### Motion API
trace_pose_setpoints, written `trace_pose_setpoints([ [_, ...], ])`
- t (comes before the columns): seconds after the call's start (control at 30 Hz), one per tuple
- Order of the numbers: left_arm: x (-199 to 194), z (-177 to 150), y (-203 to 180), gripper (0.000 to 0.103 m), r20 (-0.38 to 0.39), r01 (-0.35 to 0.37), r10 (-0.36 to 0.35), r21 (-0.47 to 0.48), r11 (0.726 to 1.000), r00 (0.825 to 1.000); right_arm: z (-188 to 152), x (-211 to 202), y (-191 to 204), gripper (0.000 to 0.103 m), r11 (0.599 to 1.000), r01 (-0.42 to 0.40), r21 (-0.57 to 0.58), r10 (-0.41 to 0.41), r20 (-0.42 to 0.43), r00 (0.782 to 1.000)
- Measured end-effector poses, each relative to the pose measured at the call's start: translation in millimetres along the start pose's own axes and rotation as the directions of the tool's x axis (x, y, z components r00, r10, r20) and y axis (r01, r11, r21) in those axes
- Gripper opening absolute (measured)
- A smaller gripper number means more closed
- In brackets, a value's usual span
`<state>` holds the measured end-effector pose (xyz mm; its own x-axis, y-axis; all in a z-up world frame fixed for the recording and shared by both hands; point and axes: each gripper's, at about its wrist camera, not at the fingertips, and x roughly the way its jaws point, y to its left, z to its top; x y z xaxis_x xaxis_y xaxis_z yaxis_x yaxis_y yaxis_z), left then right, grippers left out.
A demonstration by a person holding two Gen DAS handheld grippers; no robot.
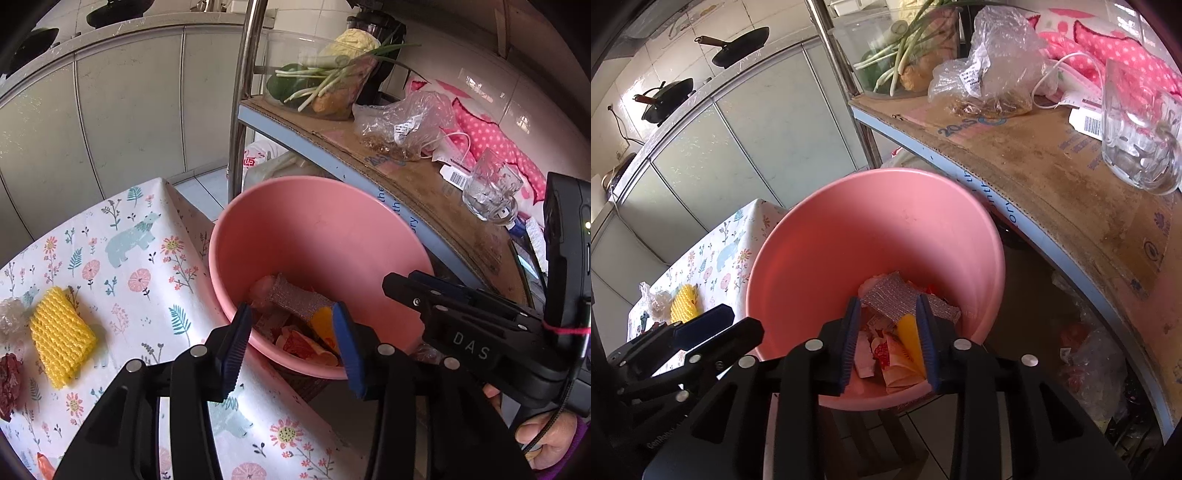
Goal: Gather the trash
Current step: 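Move both open tools back over the table, then lower the left tool onto the orange-and-white plastic bag and close it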
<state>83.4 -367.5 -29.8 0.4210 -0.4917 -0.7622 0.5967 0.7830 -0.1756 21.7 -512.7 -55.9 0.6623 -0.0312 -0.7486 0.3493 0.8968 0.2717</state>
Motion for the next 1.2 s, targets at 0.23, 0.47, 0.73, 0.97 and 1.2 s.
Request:
trace_pose_setpoints([
  [0.23,-37,-5,6,0.047,0.032,-0.005,0.005,-0.01,1.0,0.999,-7,-27,11,0.033,0.998,-0.054,-0.012,0.055,0.023,0.998],
  [0.47,-86,-24,12,0.055,0.089,-0.011,0.013,-0.014,1.0,0.996,-23,-62,35,0.039,0.99,-0.13,-0.052,0.132,0.047,0.99],
  [0.73,-136,-59,32,0.055,0.122,-0.056,0.059,-0.023,0.998,0.991,-45,-88,67,0.042,0.972,-0.211,-0.108,0.217,0.047,0.975],
  [0.97,-178,-93,72,0.055,0.142,-0.139,0.145,-0.056,0.989,0.979,-65,-88,92,0.042,0.956,-0.256,-0.147,0.259,0.003,0.966],
  [1.2,-198,-125,111,0.055,0.117,-0.207,0.219,-0.106,0.973,0.969,-81,-82,109,0.042,0.942,-0.286,-0.174,0.282,-0.046,0.958],
])
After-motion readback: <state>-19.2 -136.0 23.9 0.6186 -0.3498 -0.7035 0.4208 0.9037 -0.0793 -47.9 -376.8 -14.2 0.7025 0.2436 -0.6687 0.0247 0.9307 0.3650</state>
